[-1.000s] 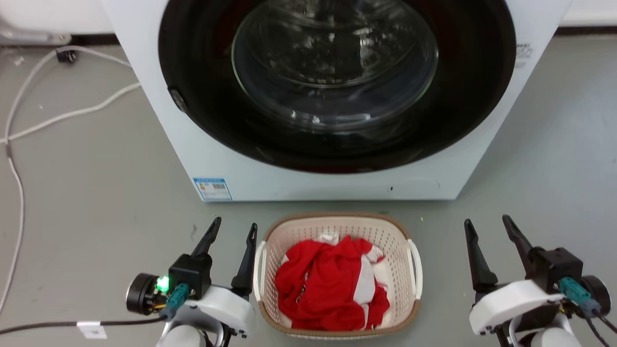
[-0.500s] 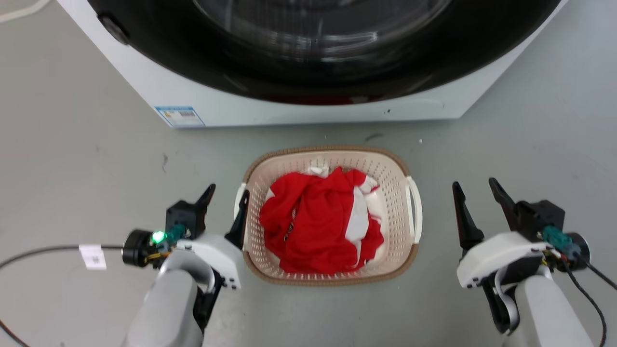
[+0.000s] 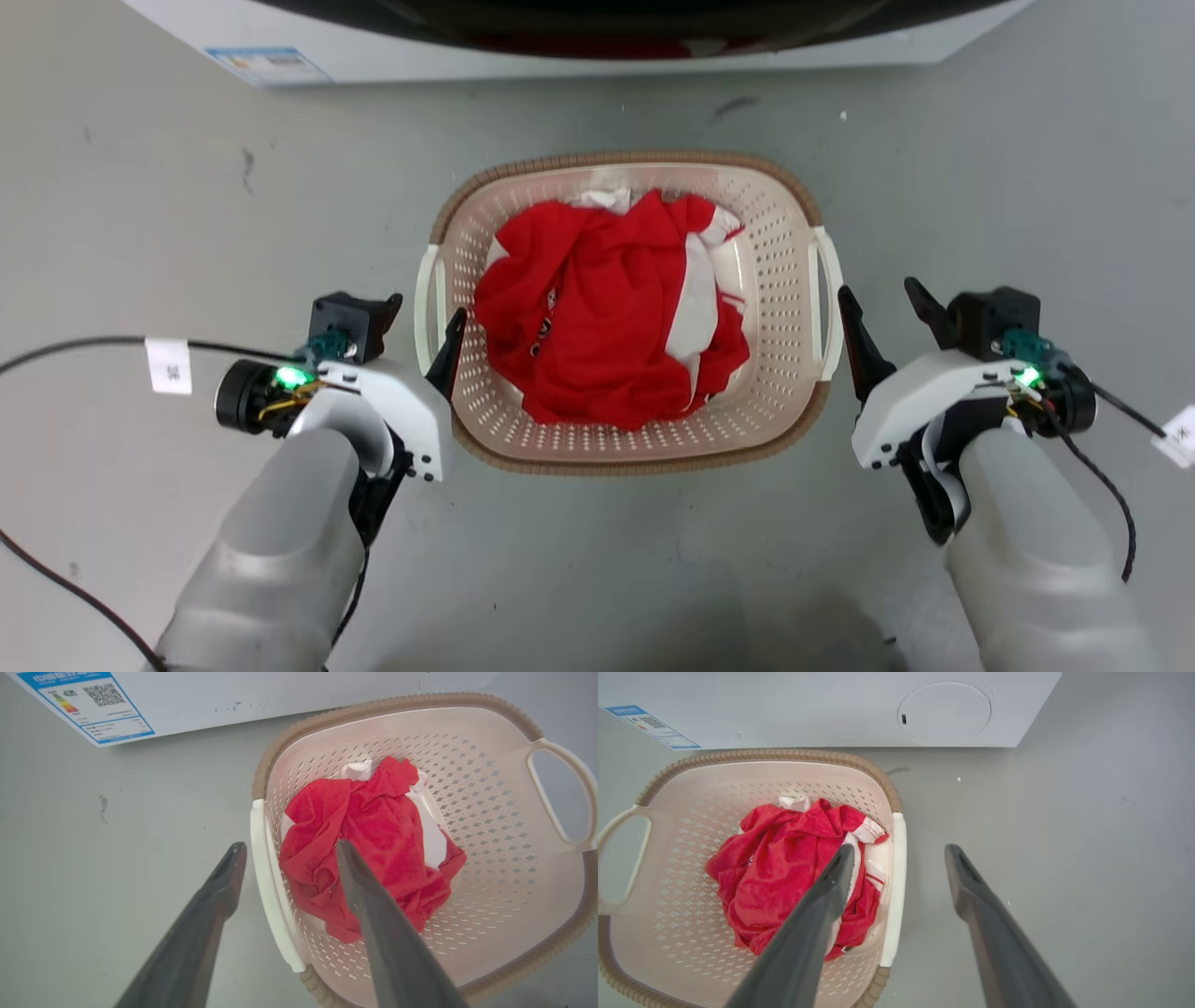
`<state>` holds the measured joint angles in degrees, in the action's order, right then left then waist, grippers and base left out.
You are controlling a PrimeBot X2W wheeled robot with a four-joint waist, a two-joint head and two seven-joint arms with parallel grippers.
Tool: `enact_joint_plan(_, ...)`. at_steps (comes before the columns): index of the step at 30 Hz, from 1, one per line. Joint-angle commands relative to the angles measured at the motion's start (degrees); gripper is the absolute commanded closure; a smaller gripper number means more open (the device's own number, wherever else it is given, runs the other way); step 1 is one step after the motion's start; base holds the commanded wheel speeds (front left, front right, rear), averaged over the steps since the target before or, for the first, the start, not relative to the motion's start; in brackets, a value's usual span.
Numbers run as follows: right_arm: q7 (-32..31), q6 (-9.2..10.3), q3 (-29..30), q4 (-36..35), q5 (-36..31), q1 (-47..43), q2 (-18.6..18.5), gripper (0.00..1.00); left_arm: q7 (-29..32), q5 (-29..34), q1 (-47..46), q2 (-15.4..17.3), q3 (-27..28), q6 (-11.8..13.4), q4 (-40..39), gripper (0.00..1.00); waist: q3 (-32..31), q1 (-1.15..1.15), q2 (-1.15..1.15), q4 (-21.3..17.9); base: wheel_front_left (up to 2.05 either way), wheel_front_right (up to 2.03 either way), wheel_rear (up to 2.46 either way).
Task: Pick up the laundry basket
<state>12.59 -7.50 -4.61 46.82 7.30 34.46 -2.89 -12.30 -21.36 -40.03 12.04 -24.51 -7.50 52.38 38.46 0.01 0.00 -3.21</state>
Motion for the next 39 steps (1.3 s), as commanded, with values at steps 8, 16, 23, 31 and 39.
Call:
enact_joint_plan(8,0.72,0.03,-1.34,13.11,1.20,10.08,0.02,0.00,3.49,-8.62,-7.12,2.74,-8.83,0.04,4.05,0.00,7.05,-0.01,0.00,0.18,0.00,0.00,0.00)
enact_joint_plan(16,0.42,0.03,-6.56,20.55,4.73,16.63,0.01,0.00,6.02,-16.10,-11.85,5.03,-15.82,0.04,5.54,0.00,10.50,-0.01,0.00,0.14,0.00,0.00,0.00)
enact_joint_plan(23,-1.83,0.03,-11.43,23.86,8.97,21.48,0.02,0.00,7.94,-23.39,-15.99,6.84,-21.46,0.06,6.51,0.00,13.01,-0.01,0.00,-0.01,0.00,0.00,0.00)
enact_joint_plan(31,-5.31,-0.05,-15.55,25.30,12.57,22.66,-0.25,1.00,9.10,-29.86,-17.67,6.55,-28.10,0.03,5.82,1.00,12.72,-0.01,0.00,0.45,0.00,0.00,0.00)
enact_joint_plan(39,-8.81,-0.07,-18.68,26.02,14.84,19.33,-0.01,1.00,11.21,-35.92,-15.78,5.90,-32.55,0.02,5.83,1.00,6.55,-0.01,0.00,1.18,0.00,0.00,0.00)
